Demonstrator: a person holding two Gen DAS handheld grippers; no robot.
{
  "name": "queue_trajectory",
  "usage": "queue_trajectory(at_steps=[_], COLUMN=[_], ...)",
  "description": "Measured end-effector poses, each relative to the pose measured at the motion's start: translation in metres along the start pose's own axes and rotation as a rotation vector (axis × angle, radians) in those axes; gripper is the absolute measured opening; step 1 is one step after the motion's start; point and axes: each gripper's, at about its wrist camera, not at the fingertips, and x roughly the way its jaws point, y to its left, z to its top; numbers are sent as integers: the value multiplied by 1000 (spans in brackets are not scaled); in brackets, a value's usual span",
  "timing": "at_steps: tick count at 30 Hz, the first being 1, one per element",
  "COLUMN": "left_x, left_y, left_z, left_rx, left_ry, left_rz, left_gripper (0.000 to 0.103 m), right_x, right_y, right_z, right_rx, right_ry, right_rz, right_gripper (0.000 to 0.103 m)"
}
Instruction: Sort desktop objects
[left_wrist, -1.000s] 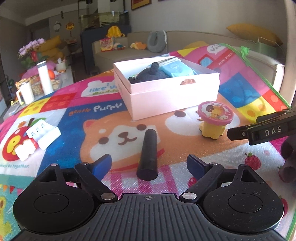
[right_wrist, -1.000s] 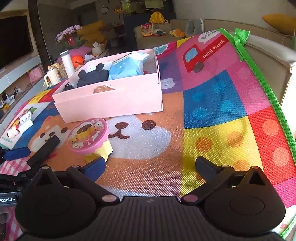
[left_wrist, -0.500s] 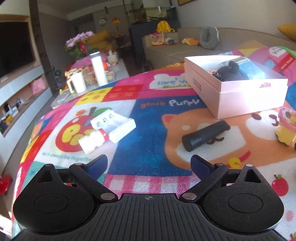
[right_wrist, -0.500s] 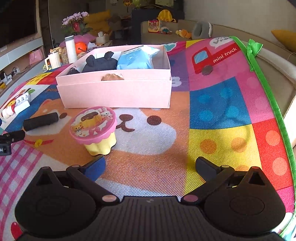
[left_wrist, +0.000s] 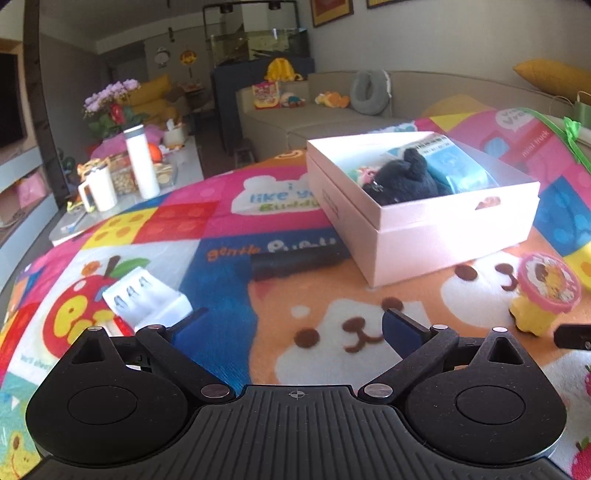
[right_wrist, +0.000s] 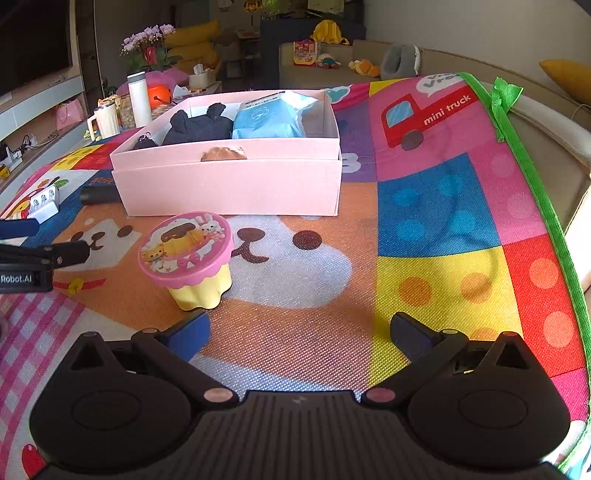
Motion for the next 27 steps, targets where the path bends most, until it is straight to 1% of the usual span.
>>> queue_trajectory(at_steps=[4,5,6,7,9,11,14,16,17,18,19,20,23,24,25,26,27], left_x=[11,12,12,11,9,11,12,5,-1,-8,-15,-21,-31,-32,-34,-35,-35], left_y=[18,22,27,31,37,40,46,50,51,53,56,59,70,75,80,86,92], left_z=[17,20,23,25,23,21,16,8,2,-5,-12,-19,-34,-38,-41,-42,-44], left_rx=[-75,-90,-106,-113,-110,-100,-115,-129,-130,-128,-123,-116,-134,-152,-179,-215,-256], left_ry=[-52,-64,-74,-82,-95,-101,-77,-50,-39,-26,-11,3,50,51,46,42,37], left_rz=[41,53,57,52,36,32,44,41,39,32,13,-7,-27,-31,-33,-39,-48], left_gripper=[99,92,83,82,88,90,86,85,87,94,98,99,100,101,101,102,102], right_x=[0,0,0,0,0,1,2,1,-1,-5,-12,-24,-58,-63,-66,-64,-59], right_y=[0,0,0,0,0,0,2,1,-1,-2,0,5,32,45,60,77,92], right_z=[0,0,0,0,0,0,1,1,2,4,7,14,47,64,82,103,122], right_rx=[1,1,1,1,1,-2,-10,-11,-13,-27,-61,-118,-303,-347,-384,-410,-420], right_ry=[-2,-2,-2,-2,-1,-2,-3,-1,0,-3,-20,-63,-228,-262,-275,-265,-234], right_rz=[1,1,0,0,1,3,7,20,37,59,66,57,5,-3,-1,23,72], right_gripper=[103,103,103,103,103,103,103,103,103,103,103,103,103,95,90,76,64])
